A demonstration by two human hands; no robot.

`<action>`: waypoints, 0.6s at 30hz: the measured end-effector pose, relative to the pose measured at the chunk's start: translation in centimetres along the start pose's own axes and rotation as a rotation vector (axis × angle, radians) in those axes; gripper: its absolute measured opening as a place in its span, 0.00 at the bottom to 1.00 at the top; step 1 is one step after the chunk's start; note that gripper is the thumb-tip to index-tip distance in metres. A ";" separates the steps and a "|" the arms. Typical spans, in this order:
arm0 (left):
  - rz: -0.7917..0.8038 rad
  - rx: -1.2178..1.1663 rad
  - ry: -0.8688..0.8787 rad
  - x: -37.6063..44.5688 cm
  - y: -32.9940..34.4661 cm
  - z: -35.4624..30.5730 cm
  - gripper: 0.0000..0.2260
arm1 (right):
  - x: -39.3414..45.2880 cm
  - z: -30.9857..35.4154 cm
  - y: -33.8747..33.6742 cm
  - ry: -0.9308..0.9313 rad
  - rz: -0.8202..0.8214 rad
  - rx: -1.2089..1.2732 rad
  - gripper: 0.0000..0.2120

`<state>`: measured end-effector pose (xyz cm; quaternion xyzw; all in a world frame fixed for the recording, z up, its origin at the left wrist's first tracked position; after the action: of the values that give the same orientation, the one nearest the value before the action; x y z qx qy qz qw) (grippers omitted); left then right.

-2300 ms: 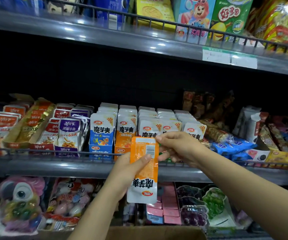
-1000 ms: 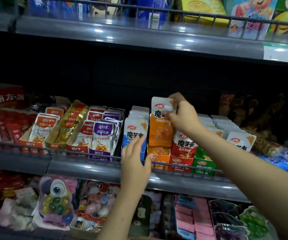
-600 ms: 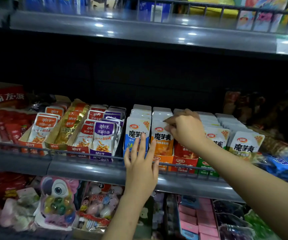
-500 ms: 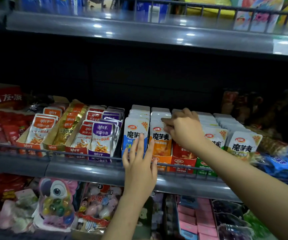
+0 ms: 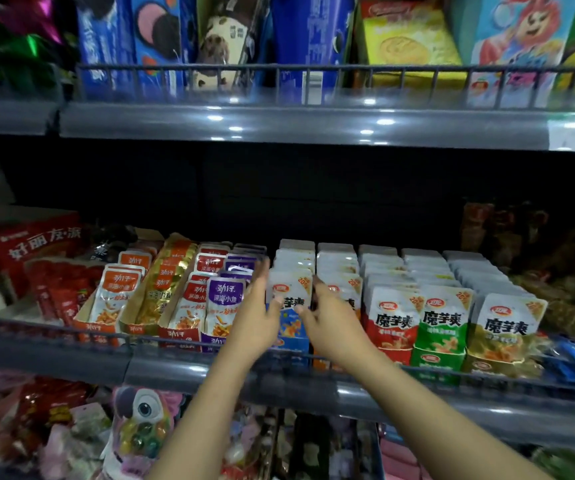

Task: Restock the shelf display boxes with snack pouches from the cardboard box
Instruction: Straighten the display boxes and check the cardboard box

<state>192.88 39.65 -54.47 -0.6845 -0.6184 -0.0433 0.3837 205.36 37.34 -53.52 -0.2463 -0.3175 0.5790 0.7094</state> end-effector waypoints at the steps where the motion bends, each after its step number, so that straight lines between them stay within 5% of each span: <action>1: 0.098 0.014 0.003 0.9 -0.5 0.1 0.30 | 0.4 -0.3 0.5 0.029 -0.006 0.020 0.27; 9: 0.760 0.633 0.087 8.4 -1.4 -1.0 0.45 | -0.2 -1.7 1.5 -0.001 -0.021 0.099 0.31; 13: 0.827 0.820 0.107 9.9 -0.7 -1.2 0.50 | -2.0 -3.0 1.8 -0.058 0.003 0.015 0.29; 18: 0.866 0.923 0.107 10.0 -0.6 -1.6 0.51 | -3.1 -5.9 3.3 -0.297 -0.169 -0.426 0.22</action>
<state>195.31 46.88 -47.74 -0.6336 -0.2203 0.3527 0.6524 207.14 35.09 -60.37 -0.2751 -0.5522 0.4675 0.6332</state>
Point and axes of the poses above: each hand's wrist, its own x-axis towards the middle knuckle, its own y-axis out of the palm, z = x × y, the point moved 2 cm from there along x, towards the middle knuckle, and after that the axes turned 11 degrees about y, right-handed, at the moved point
